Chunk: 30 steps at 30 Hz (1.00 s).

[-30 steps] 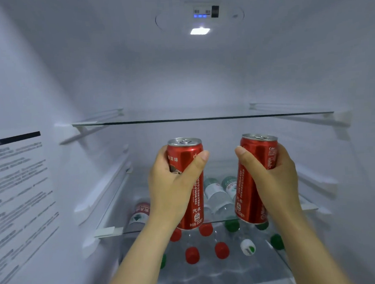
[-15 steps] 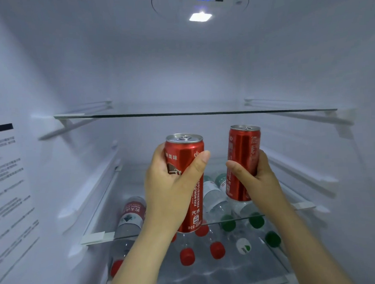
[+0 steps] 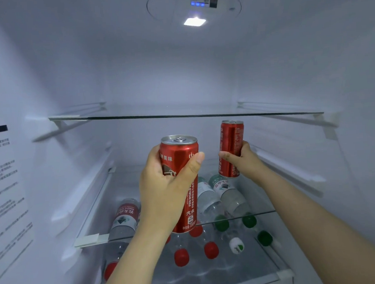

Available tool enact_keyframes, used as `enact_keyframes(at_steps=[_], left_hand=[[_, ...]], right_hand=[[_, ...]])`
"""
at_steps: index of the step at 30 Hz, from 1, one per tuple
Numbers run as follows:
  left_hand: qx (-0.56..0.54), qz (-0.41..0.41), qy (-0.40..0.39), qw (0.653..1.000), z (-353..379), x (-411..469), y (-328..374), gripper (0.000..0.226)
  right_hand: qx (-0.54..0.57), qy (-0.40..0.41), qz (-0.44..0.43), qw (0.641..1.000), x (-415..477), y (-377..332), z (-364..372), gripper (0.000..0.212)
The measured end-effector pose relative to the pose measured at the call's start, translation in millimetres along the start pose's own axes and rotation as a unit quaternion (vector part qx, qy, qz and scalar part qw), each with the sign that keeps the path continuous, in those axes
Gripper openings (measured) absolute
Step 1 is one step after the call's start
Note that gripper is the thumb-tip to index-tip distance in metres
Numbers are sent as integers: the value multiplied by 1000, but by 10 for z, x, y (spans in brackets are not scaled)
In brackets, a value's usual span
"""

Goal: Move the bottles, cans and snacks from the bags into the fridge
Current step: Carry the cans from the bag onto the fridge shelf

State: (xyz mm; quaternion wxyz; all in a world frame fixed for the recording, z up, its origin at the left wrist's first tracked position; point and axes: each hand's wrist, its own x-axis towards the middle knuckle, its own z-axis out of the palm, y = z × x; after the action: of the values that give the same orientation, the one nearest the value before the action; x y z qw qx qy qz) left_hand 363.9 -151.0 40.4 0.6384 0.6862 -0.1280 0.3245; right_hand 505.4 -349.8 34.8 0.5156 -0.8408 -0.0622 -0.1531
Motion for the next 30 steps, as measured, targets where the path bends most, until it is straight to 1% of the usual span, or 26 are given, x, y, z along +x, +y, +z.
enact_keyframes(at_steps=[4, 10, 12, 13, 15, 16, 17, 18, 20, 22, 26, 28, 30], left_hand=[[-4, -2, 1, 1000, 5, -3, 6, 37], [2, -4, 2, 1000, 15, -2, 8, 35], [5, -4, 4, 1000, 16, 3, -4, 37], [6, -3, 5, 1000, 15, 4, -6, 37], [5, -2, 7, 1000, 14, 4, -9, 38], [4, -2, 8, 1000, 15, 6, -9, 38], [3, -1, 8, 1000, 14, 7, -7, 39], [3, 0, 7, 1000, 16, 7, -6, 40], [5, 1, 8, 1000, 18, 7, -7, 41], [6, -1, 11, 1000, 17, 8, -10, 40], [8, -4, 15, 1000, 17, 5, -11, 38], [6, -4, 15, 1000, 14, 2, -9, 39], [4, -1, 14, 1000, 13, -1, -8, 43]], right_hand=[[-1, 5, 12, 1000, 141, 55, 47, 69], [-41, 54, -14, 998, 121, 183, 129, 65], [-58, 94, -29, 993, 71, 183, 81, 62], [-80, 136, -44, 987, 42, 166, 50, 58], [-125, 212, -90, 965, -14, 121, 3, 40], [-129, 217, -109, 961, -31, 99, -3, 31], [-116, 194, -119, 967, -25, 93, 7, 27], [-93, 154, -120, 976, -20, 100, 33, 27], [-52, 87, -103, 989, -18, 104, 87, 27], [-32, 74, -94, 992, -14, 101, 103, 26], [-42, 67, -88, 993, 23, 149, 93, 20], [-45, 49, -80, 995, 41, 183, 101, 24], [-49, 28, -74, 996, 69, 210, 112, 33]])
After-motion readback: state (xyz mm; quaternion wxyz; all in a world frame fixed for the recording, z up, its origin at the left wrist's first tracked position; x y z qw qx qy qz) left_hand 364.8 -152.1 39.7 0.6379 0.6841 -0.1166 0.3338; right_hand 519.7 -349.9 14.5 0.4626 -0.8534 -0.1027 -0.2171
